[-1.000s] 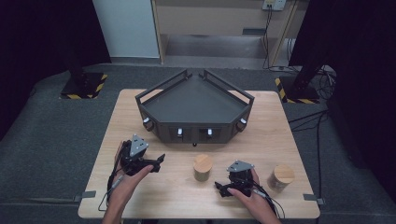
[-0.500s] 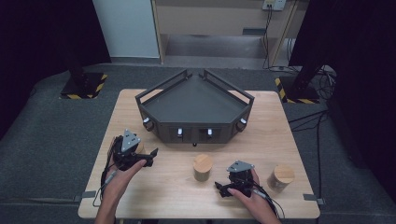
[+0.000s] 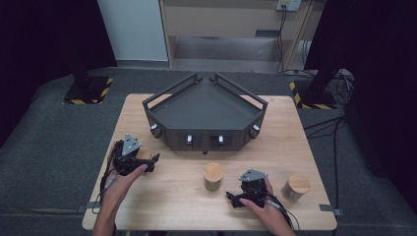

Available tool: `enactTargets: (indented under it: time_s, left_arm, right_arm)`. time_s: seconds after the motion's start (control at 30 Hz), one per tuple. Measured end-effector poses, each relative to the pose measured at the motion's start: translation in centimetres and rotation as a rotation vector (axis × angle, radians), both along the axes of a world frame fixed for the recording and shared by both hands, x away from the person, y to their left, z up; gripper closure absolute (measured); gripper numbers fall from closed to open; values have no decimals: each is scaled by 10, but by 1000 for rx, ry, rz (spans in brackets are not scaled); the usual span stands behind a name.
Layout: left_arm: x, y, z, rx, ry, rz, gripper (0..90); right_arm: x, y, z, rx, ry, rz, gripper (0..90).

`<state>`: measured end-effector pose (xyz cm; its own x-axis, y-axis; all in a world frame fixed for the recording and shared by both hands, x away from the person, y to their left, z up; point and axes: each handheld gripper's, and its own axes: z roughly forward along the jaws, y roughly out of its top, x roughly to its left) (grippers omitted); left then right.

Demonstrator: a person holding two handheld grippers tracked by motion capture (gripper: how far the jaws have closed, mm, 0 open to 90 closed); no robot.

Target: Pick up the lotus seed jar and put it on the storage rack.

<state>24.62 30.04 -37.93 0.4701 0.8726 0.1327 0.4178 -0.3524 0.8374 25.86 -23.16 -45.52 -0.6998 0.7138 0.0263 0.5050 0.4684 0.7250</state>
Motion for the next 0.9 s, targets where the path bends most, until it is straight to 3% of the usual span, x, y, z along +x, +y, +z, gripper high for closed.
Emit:
enactTargets:
  time_s: [0.13, 0.9]
  left_arm:
    - [3, 5, -5, -35, 4, 10, 20]
    - [12, 12, -33, -41, 65, 81, 33]
  right_arm:
    - [0, 0, 0, 1, -1, -1, 5]
    - [-1, 0, 0, 1, -1, -2, 5]
